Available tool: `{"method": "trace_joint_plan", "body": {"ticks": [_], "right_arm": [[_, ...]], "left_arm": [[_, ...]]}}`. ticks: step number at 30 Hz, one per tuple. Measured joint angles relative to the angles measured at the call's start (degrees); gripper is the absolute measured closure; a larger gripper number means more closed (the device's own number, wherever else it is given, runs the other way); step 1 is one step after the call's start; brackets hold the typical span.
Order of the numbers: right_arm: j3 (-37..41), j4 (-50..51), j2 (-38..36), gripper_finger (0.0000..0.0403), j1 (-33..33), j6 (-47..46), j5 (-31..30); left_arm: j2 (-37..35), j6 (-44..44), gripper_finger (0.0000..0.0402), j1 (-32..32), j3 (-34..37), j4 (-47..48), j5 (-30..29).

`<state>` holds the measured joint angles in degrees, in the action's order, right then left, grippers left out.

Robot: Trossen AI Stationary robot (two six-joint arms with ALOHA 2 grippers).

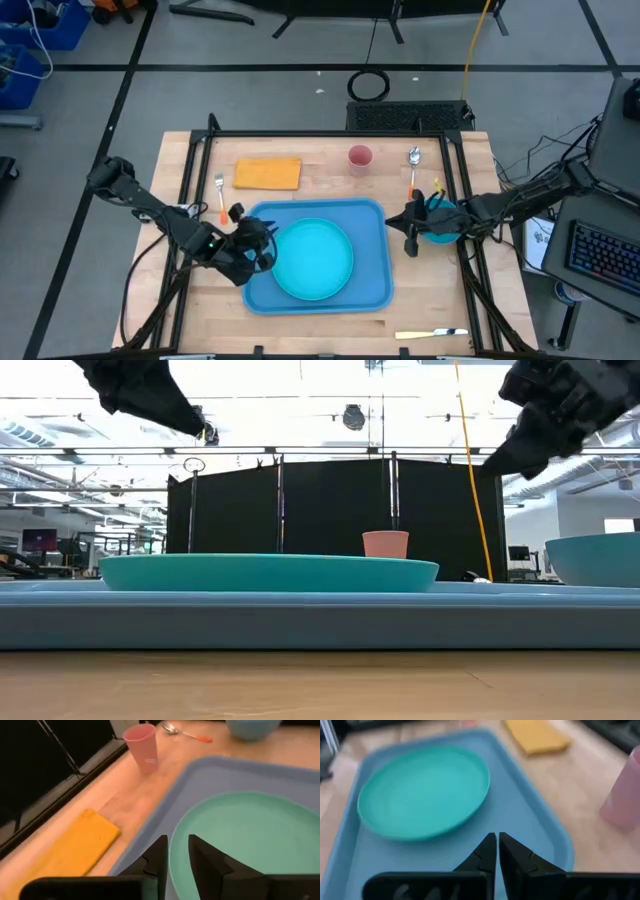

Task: Set up tray
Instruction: Put the blue bowl on top of the green plate

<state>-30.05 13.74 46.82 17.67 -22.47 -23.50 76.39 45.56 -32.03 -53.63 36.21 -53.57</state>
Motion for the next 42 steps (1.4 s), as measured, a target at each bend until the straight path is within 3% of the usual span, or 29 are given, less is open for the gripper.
{"method": "trace_joint_plan", "body": {"ticks": [7,12,15,21,33,42], "right_arm": [[-11.96,23.43,5.65,0.0293,0.04,-6.13,4.07],[-15.69,32.7,8.06,0.0207,0.04,-11.93,9.69],[-16.86,39.41,8.34,0.0179,0.07,-16.61,10.31],[-17.15,50.37,8.36,0.0179,0.04,-22.9,14.21],[-13.42,48.41,9.44,0.0186,0.07,-28.28,19.31],[-9.55,47.32,9.74,0.0179,0.07,-28.38,19.33]], "left_arm": [[-0.84,1.4,0.0288,1.29,0.0,-0.53,-6.55],[-1.55,-2.63,0.0256,2.04,-0.04,-2.29,-6.63],[-1.56,-2.8,0.0245,1.83,-0.04,-3.02,-6.46],[-1.56,-3.04,0.0243,1.63,-0.04,-3.47,-6.44],[-1.56,-3.87,0.0243,1.63,-0.04,-3.39,-6.44],[-1.56,-4.11,0.0243,1.63,-0.04,-3.37,-6.44]]}}
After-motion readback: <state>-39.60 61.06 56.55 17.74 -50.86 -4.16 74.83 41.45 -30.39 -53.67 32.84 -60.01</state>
